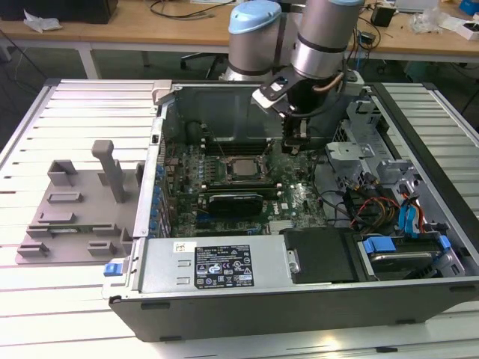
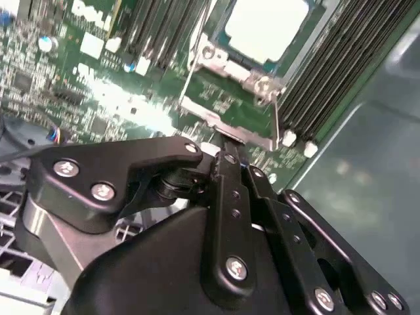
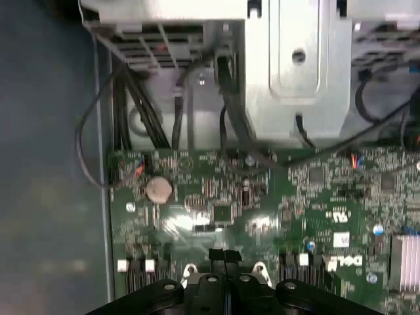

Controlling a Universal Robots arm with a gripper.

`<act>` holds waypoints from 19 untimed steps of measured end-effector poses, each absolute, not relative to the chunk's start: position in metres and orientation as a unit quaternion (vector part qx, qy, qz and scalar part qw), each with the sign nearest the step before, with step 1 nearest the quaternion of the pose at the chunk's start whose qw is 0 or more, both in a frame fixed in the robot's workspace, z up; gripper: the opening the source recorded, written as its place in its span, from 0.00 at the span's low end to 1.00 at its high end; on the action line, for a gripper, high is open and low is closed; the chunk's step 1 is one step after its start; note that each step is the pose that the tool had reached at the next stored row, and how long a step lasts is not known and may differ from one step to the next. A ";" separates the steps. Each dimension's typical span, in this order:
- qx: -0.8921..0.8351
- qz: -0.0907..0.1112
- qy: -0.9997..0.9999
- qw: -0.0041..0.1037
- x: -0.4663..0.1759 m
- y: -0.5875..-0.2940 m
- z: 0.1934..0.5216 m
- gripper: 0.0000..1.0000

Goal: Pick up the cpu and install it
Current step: 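Close the cpu cover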

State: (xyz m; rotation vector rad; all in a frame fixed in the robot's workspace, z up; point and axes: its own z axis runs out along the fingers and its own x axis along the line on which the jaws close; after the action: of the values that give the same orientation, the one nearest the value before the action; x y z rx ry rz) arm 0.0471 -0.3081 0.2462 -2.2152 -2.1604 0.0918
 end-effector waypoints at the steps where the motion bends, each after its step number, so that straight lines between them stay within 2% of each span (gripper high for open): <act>1: -0.715 0.029 -0.698 0.023 0.036 -0.308 0.246 0.11; 14: -0.715 0.029 -0.698 0.023 0.006 -0.308 0.245 0.11; 19: -0.715 0.029 -0.698 0.023 -0.019 -0.308 0.228 0.11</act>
State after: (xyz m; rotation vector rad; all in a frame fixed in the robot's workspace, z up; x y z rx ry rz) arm -0.0193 -0.3081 0.2284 -2.2150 -2.1601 0.0900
